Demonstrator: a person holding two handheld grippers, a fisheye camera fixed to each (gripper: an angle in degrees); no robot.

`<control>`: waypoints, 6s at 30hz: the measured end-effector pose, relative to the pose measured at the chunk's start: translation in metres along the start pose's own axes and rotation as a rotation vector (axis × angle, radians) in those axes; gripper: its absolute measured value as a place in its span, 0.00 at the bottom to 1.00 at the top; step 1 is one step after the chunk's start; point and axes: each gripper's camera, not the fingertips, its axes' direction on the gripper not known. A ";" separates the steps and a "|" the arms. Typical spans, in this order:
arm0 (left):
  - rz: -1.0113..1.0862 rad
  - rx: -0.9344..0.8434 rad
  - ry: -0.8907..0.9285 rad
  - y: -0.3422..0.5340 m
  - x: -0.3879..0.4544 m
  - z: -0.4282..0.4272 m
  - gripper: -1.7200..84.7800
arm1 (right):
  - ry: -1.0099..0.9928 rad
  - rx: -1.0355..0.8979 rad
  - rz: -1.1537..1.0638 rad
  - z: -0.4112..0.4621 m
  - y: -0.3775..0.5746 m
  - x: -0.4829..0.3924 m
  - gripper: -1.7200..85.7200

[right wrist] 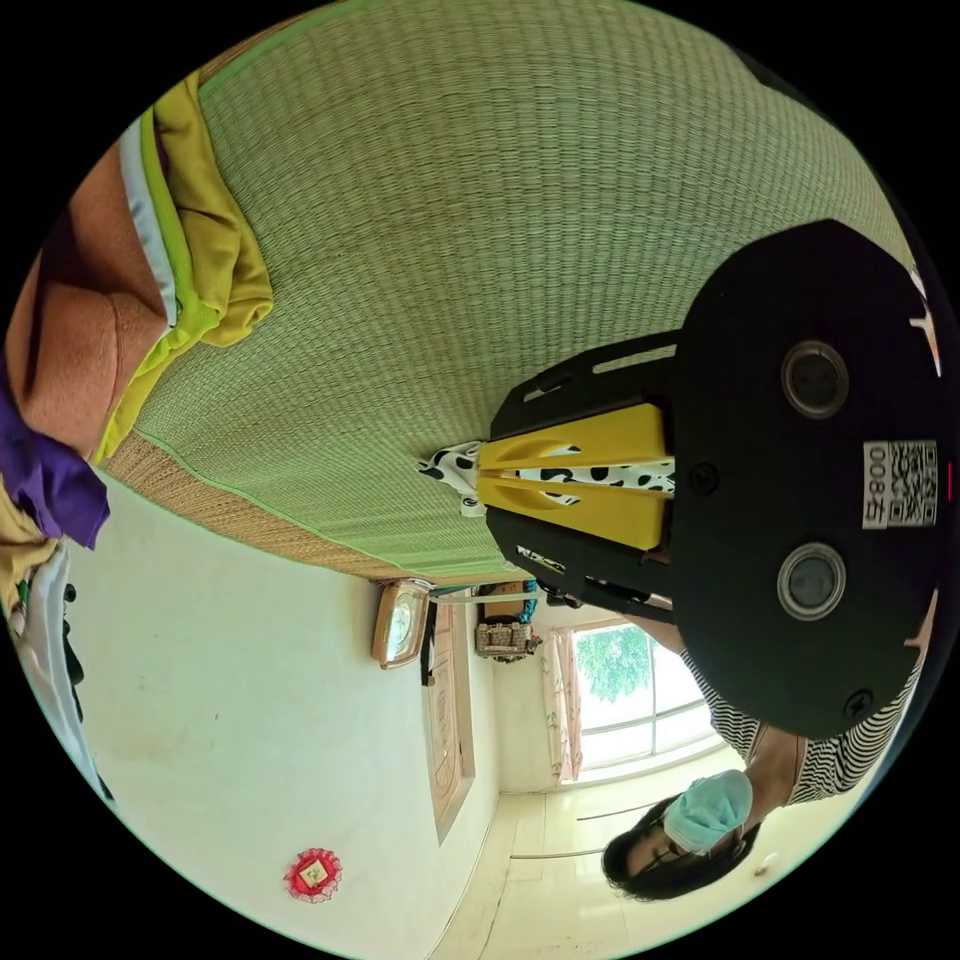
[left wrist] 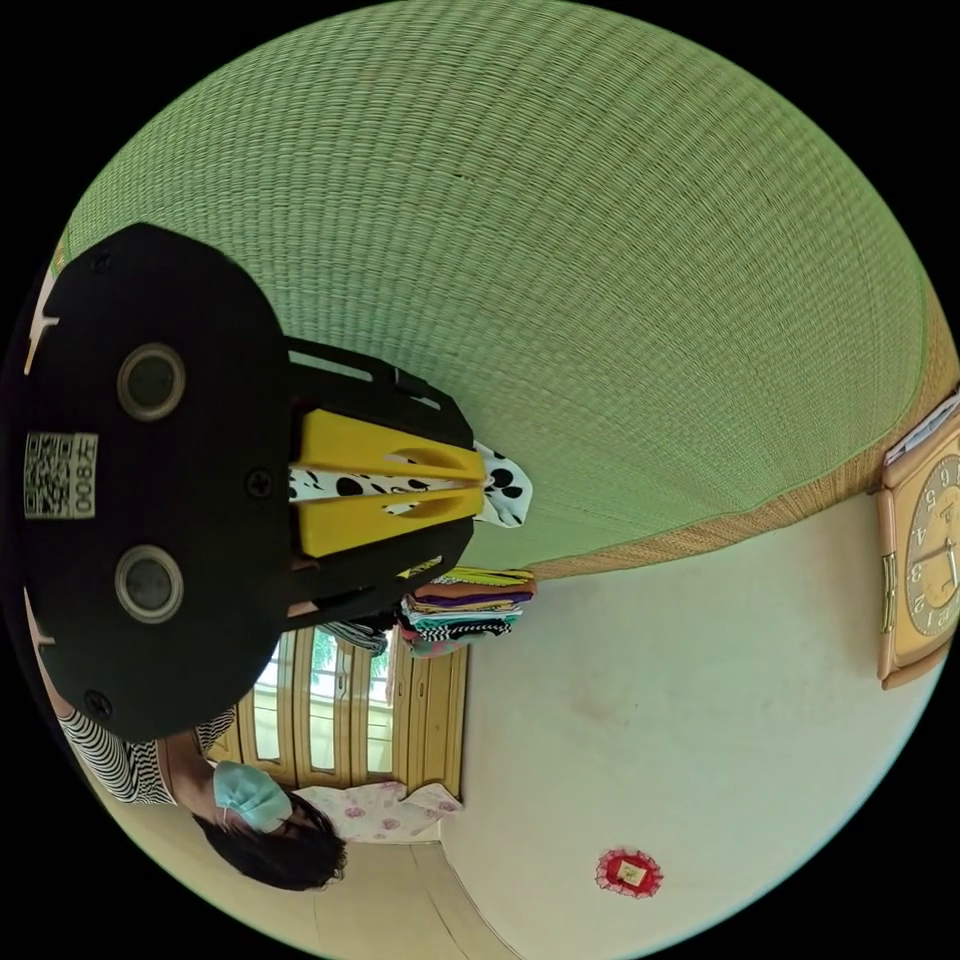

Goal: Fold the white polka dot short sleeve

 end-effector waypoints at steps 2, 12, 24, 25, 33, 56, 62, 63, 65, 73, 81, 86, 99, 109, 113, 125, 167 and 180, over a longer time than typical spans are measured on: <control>-0.002 0.006 0.004 -0.003 0.002 0.002 0.04 | -0.010 0.004 0.006 0.000 -0.001 -0.002 0.03; 0.032 0.089 0.045 0.002 0.026 0.016 0.06 | -0.102 0.037 0.056 0.005 0.010 -0.008 0.03; 0.165 0.140 0.045 0.048 0.079 0.045 0.07 | -0.050 0.104 -0.112 0.024 0.064 -0.075 0.03; 0.213 0.084 -0.013 0.054 0.093 0.058 0.08 | 0.000 0.094 -0.140 0.029 0.070 -0.085 0.02; 0.482 -0.114 -0.371 0.077 0.169 0.157 0.11 | 0.796 -0.106 -0.471 0.194 0.151 -0.168 0.02; 0.642 -0.202 -0.716 0.117 0.218 0.261 0.05 | 0.920 -0.111 -0.621 0.340 0.170 -0.243 0.08; 0.638 -0.175 -0.725 0.128 0.216 0.261 0.03 | 0.975 -0.087 -0.633 0.352 0.180 -0.242 0.03; 0.642 -0.171 -0.722 0.131 0.216 0.260 0.03 | 0.972 -0.090 -0.632 0.352 0.182 -0.242 0.03; 0.654 -0.153 -0.708 0.136 0.219 0.255 0.02 | 0.955 -0.074 -0.636 0.348 0.185 -0.244 0.02; 0.716 -0.079 -0.664 0.151 0.231 0.233 0.02 | 0.890 0.028 -0.675 0.317 0.202 -0.261 0.02; 0.652 -0.141 -0.737 0.137 0.194 0.243 0.03 | 0.890 -0.061 -0.599 0.334 0.176 -0.220 0.02; 0.637 -0.090 -0.667 0.143 0.185 0.219 0.04 | 0.833 -0.034 -0.590 0.321 0.175 -0.213 0.02; 0.526 -0.035 -0.706 0.142 0.133 0.164 0.03 | 0.782 -0.022 -0.501 0.275 0.147 -0.171 0.02; 0.408 0.010 -0.558 0.235 0.083 0.043 0.11 | 0.656 0.008 -0.478 0.175 0.218 -0.146 0.04; 0.287 0.001 -0.493 0.267 0.047 0.009 0.13 | 0.613 -0.004 -0.369 0.122 0.257 -0.110 0.07; 0.189 -0.085 -0.402 0.285 -0.007 -0.002 0.08 | 0.468 0.017 -0.217 0.059 0.295 -0.029 0.10; 0.113 0.003 -0.415 0.388 0.003 0.036 0.04 | 0.206 -0.090 -0.076 0.006 0.299 0.056 0.03; 0.862 -0.555 -0.289 0.508 0.206 0.346 0.12 | 0.102 -0.033 -0.126 -0.016 0.304 0.033 0.03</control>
